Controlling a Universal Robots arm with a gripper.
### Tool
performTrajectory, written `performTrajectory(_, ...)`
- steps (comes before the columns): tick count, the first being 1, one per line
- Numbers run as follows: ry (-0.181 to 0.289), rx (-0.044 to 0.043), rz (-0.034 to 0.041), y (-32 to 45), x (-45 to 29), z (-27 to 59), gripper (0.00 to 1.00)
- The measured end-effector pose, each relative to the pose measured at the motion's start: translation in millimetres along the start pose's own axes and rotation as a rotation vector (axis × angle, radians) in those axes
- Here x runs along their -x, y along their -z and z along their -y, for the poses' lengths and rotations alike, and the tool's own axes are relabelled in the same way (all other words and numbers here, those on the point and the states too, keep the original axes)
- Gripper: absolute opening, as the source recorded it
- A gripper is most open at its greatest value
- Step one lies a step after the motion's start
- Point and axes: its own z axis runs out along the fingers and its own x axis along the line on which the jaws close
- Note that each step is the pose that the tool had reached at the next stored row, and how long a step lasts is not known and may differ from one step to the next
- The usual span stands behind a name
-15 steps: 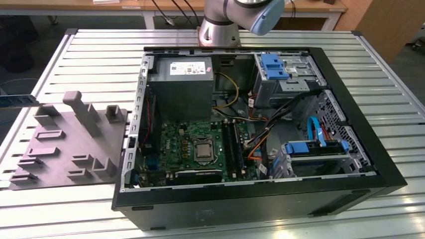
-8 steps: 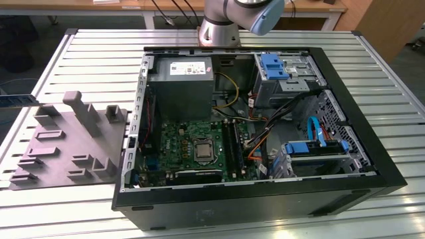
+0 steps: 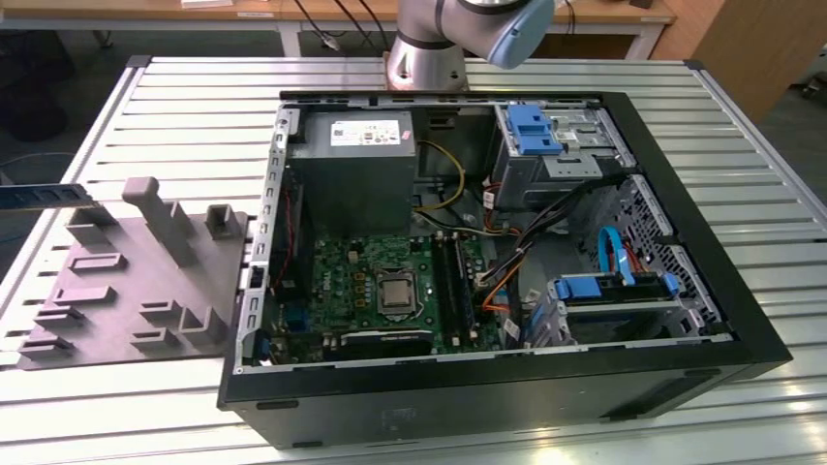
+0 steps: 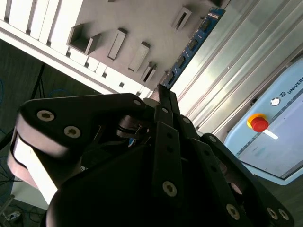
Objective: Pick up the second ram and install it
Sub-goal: 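Pick up the second ram and move it above second insertion slot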
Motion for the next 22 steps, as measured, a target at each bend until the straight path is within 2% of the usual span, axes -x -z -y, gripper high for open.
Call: performTrajectory(22, 0.0, 0.0, -0.0001, 2.6, -0.6, 63.6, 0.11)
